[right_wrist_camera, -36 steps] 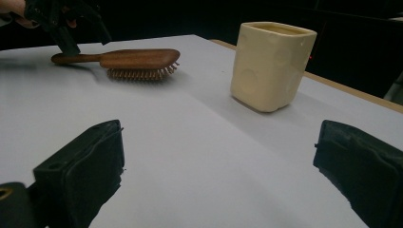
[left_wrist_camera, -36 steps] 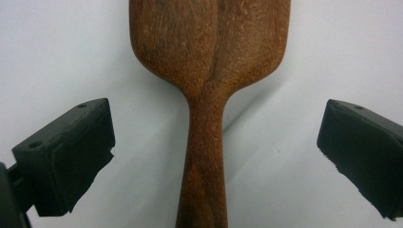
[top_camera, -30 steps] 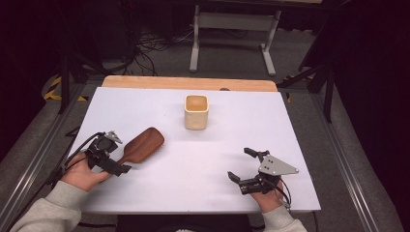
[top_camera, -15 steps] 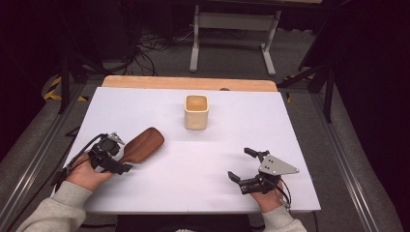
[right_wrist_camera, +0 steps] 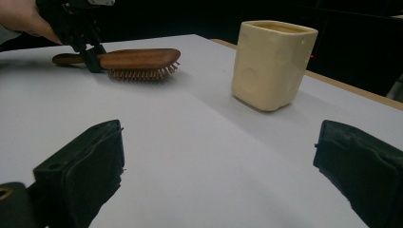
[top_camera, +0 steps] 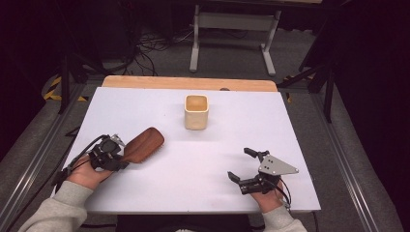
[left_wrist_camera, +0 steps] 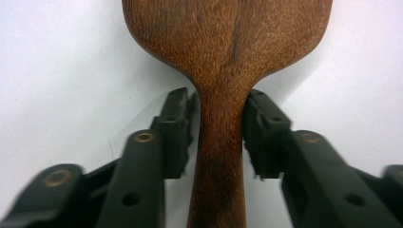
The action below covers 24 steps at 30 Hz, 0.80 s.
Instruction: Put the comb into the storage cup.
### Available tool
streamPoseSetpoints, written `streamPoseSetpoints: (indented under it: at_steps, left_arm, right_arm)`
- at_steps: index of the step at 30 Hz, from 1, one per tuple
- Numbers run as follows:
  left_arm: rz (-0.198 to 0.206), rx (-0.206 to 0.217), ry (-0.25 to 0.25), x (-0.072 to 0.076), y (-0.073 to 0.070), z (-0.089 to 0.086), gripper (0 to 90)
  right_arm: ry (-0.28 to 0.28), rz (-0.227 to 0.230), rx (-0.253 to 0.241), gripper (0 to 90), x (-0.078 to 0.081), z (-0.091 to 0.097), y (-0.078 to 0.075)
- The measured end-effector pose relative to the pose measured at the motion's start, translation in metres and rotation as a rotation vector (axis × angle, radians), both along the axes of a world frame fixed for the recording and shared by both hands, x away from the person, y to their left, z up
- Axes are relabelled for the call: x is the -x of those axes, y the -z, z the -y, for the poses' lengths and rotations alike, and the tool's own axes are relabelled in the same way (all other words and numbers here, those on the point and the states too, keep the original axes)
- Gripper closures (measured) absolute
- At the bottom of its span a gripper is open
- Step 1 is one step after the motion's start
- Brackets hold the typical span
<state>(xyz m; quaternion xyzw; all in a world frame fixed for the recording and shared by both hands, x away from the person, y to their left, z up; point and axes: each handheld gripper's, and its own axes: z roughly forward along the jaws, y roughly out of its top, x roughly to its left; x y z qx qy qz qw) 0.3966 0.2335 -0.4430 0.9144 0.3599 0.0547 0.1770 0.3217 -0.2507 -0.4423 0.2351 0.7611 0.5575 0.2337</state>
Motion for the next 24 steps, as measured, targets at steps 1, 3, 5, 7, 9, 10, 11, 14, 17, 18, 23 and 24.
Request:
streamPoseSetpoints:
  at_steps: [1,3,5,7,9,10,11,14,17,18,23,24]
  left_arm:
    - [0.000,0.000,0.000,0.000,0.000,0.000,71.0]
    - [-0.003,-0.008,0.001,0.000,-0.001,0.001,71.3]
    - [-0.003,-0.019,0.005,0.001,-0.001,0.002,72.0]
    - [-0.001,-0.017,0.005,0.001,-0.001,0.002,72.3]
    - [0.001,-0.011,0.006,0.001,-0.001,0.002,72.3]
    - [0.005,-0.005,0.007,0.001,-0.001,0.001,72.4]
    - [0.007,-0.001,0.009,0.001,-0.001,0.000,72.4]
    - [0.021,0.024,-0.001,0.003,-0.002,0.000,72.6]
    - [0.041,0.070,-0.008,0.005,-0.005,-0.004,72.7]
    - [0.049,0.080,-0.009,0.006,-0.006,-0.005,72.7]
    - [0.082,0.081,-0.010,0.010,-0.007,-0.004,72.6]
    - [0.092,0.080,-0.007,0.010,-0.008,-0.004,72.6]
  right_arm:
    - [0.000,0.000,0.000,3.1,0.000,0.000,0.000]
    - [0.000,-0.001,-0.001,3.1,0.000,0.000,0.000]
    - [-0.001,0.001,0.001,3.1,0.000,0.000,0.000]
    - [-0.001,0.000,0.000,3.1,0.000,0.000,0.000]
    - [0.000,0.000,0.001,3.1,0.000,0.000,0.000]
    - [-0.001,0.001,0.001,3.1,0.000,0.000,0.000]
    - [-0.001,0.000,0.001,3.1,0.000,0.000,0.000]
    - [0.000,0.001,0.003,3.1,0.000,0.000,0.000]
    - [0.001,0.002,0.001,3.1,0.000,0.000,0.000]
    - [0.001,0.001,0.001,3.1,0.000,0.000,0.000]
    - [0.002,0.001,0.000,3.1,0.000,0.000,0.000]
    - [0.001,0.002,0.000,3.1,0.000,0.000,-0.001]
